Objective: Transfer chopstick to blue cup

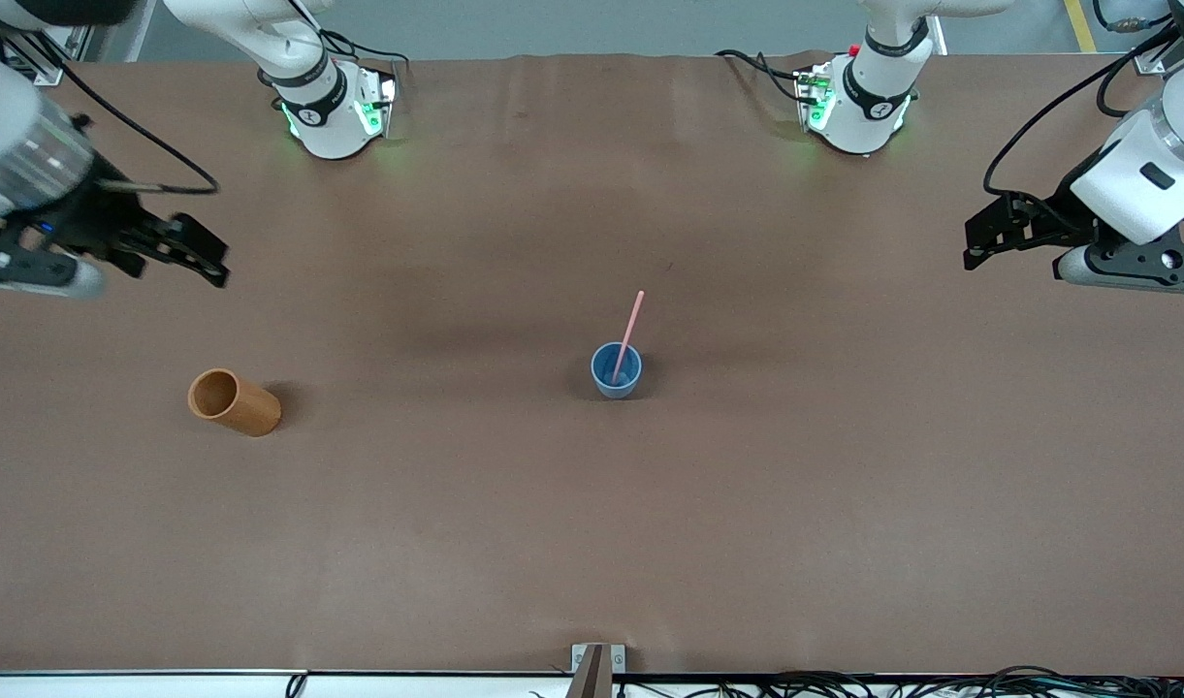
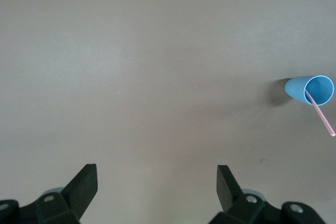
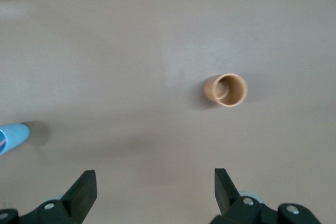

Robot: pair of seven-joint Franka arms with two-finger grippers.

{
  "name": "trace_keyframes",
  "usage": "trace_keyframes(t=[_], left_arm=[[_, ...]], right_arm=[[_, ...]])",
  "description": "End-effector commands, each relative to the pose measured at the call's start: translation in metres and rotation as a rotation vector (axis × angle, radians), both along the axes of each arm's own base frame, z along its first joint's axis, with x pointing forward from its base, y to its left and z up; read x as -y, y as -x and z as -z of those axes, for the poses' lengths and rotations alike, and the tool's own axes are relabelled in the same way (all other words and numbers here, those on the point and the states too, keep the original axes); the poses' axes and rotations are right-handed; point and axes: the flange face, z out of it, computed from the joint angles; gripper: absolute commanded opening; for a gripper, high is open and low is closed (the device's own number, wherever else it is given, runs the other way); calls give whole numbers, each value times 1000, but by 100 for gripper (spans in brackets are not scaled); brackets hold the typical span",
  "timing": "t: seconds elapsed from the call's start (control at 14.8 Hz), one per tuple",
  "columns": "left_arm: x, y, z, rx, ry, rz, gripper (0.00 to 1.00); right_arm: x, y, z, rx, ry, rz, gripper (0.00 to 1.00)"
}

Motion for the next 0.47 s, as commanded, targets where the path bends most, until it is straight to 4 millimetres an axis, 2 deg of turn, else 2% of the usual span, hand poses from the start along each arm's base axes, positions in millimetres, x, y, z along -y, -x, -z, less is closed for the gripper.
trace_keyframes(t=[0.0, 0.27, 0.41], left_arm=[[-5, -4, -5, 12, 4, 14, 100], [-10, -7, -9, 21, 8, 5, 100], [-10, -8, -10, 22, 7, 3, 100]], right_arm=[[36, 17, -8, 6, 15, -33, 99], [68, 15, -51, 94, 12, -56, 100], [77, 12, -52, 99, 16, -73, 100]])
